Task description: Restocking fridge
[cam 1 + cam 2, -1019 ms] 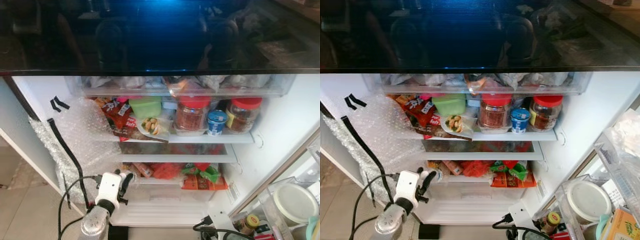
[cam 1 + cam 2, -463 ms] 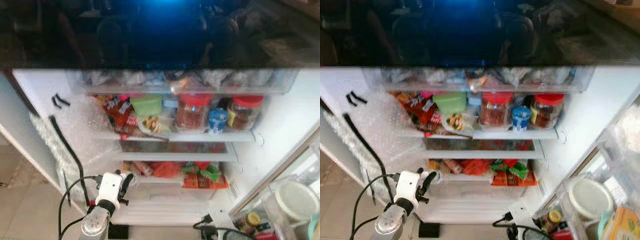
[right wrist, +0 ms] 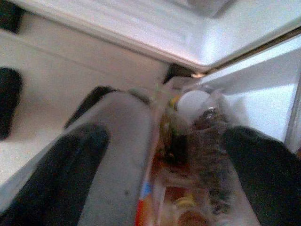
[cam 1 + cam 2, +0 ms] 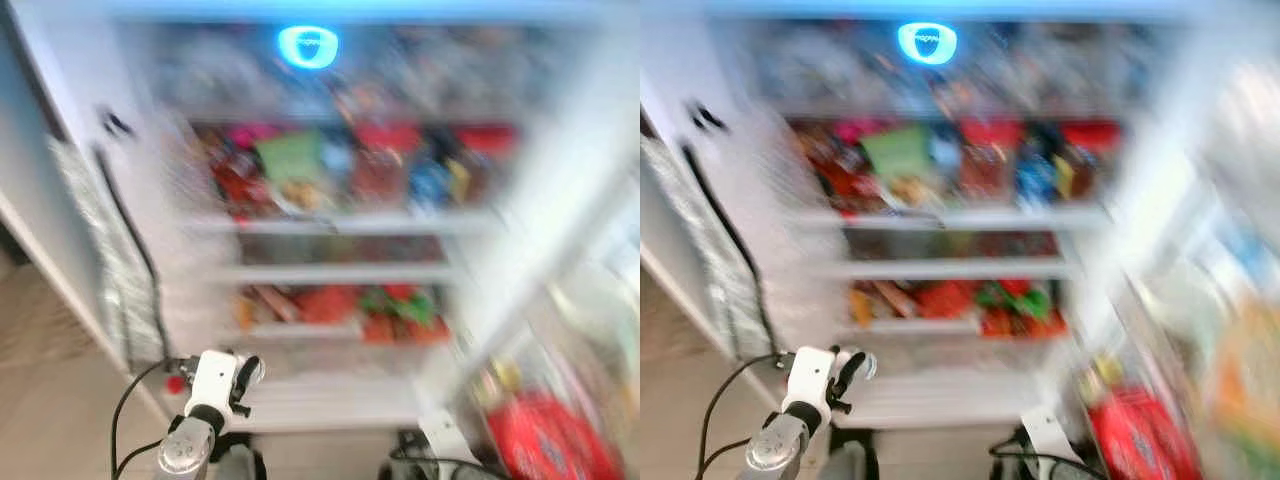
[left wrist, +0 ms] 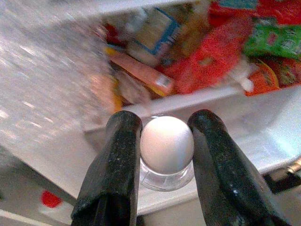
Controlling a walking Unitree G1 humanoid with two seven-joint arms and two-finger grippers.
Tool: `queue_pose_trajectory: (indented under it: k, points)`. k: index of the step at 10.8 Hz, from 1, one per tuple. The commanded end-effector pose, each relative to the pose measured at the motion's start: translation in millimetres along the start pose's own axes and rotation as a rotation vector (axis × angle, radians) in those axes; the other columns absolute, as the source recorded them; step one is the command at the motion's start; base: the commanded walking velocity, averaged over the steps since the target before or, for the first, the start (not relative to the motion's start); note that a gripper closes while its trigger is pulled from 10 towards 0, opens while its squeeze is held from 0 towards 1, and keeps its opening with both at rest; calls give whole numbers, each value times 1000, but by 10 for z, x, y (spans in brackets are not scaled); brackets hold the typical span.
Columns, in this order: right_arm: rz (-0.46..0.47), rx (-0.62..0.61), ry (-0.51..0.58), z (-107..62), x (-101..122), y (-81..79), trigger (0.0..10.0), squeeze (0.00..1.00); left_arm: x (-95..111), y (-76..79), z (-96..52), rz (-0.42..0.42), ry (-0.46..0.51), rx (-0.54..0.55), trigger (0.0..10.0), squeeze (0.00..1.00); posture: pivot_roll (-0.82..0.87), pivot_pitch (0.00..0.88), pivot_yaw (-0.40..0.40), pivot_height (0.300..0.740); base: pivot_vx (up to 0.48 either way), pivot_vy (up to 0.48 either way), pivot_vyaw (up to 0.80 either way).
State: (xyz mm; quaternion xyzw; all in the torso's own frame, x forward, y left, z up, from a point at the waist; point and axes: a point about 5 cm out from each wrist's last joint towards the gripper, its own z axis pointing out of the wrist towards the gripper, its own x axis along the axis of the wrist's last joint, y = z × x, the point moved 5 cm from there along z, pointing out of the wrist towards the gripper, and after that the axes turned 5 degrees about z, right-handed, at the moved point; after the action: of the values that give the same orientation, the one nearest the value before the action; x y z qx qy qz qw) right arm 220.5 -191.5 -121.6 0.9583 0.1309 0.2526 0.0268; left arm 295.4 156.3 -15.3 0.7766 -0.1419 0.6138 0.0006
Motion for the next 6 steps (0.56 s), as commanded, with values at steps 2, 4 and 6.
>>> queue_pose_trajectory:
  k: [2, 4, 6]
  points:
    - [26, -18, -33, -13, -106, 65, 10000, 0, 261, -99, 130, -18, 87, 29, 10000, 0, 33, 0, -19, 616, 0, 0, 0]
    - [29, -18, -31, -13, -104, 65, 10000, 0, 518, -124, 214, -32, 180, 18, 10000, 0, 33, 0, -20, 616, 0, 0, 0]
    - [26, -16, -29, -12, -97, 62, 10000, 0, 771, -121, 259, -28, 271, -3, 10000, 0, 34, 0, -20, 616, 0, 0, 0]
